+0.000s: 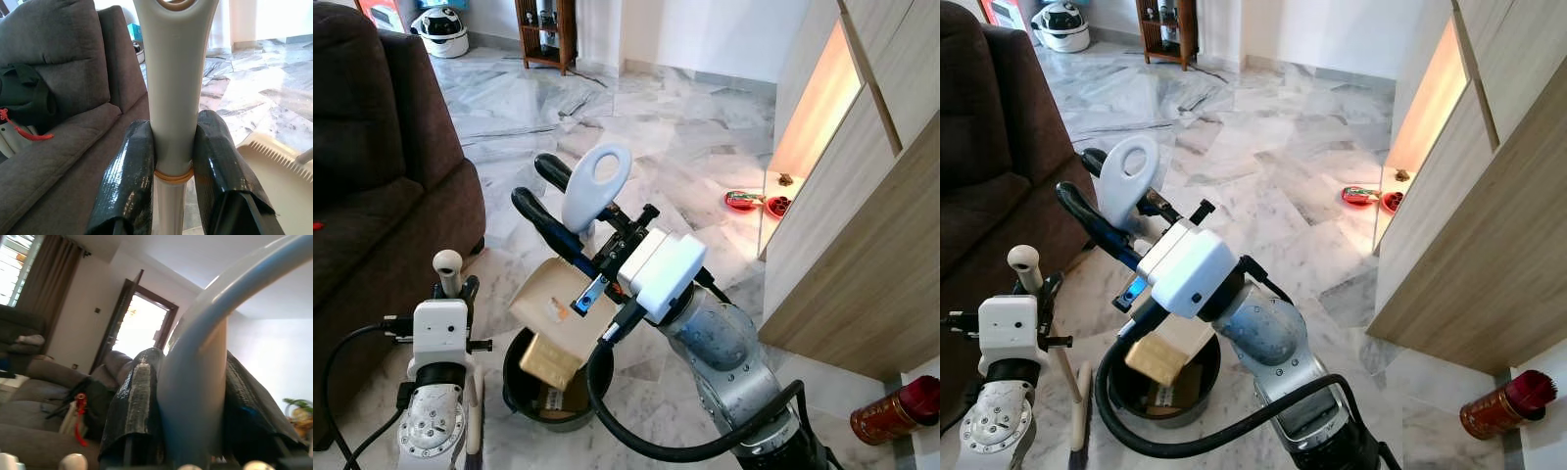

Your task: Sweep floor

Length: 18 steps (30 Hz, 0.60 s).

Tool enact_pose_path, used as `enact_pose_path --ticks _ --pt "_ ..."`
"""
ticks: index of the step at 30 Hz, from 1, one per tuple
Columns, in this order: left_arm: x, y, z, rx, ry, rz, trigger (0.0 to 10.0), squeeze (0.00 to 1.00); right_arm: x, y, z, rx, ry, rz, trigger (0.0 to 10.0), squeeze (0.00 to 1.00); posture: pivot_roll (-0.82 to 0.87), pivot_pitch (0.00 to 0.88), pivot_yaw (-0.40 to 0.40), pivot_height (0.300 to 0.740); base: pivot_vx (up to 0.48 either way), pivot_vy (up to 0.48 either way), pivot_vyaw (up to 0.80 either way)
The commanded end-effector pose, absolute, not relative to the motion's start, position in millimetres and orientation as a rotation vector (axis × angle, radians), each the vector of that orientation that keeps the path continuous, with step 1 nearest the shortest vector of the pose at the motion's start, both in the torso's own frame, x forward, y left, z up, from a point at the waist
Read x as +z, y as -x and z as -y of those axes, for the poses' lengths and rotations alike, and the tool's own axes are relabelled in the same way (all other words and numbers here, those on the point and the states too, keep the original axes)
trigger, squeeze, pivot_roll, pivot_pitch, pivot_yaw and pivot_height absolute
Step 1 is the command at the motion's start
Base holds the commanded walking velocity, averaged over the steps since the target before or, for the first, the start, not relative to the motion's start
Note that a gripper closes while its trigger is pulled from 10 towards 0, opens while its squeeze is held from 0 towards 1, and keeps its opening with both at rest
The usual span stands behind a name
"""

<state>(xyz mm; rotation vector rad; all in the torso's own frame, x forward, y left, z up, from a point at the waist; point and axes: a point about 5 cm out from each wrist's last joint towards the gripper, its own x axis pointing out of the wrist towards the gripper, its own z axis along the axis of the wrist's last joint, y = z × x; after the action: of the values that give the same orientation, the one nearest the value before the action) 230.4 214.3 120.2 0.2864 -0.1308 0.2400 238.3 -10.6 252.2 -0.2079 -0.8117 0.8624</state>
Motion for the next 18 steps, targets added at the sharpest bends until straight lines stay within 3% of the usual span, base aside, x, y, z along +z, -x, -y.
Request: enact_pose_path --ticks 1,6,11,13,18 --pt "128 -233 -213 0.224 -0.309 0.181 10.0 0.00 269 -237 15 0.819 0.233 0.908 10.0 0.00 0.06 0.095 -0.020 0.740 0.000 0.000 0.00" --pt "126 -233 -210 0.209 -0.319 0.178 10.0 0.00 265 -245 22 0.734 0.277 0.875 10.0 0.00 0.06 0.095 -0.020 0.740 0.000 0.000 0.00" --pt "126 -233 -209 0.205 -0.316 0.177 10.0 0.00 268 -269 50 0.443 0.373 0.848 10.0 0.00 0.05 0.092 -0.018 0.740 0.000 0.000 0.00" --pt "126 -233 -209 0.204 -0.314 0.176 10.0 0.00 264 -281 68 0.368 0.326 0.763 10.0 0.00 0.05 0.094 -0.017 0.740 0.000 0.000 0.00" --pt "125 -233 -208 0.196 -0.312 0.174 10.0 0.00 256 -286 83 0.330 0.286 0.711 10.0 0.00 0.04 0.095 -0.018 0.740 0.000 0.000 0.00"
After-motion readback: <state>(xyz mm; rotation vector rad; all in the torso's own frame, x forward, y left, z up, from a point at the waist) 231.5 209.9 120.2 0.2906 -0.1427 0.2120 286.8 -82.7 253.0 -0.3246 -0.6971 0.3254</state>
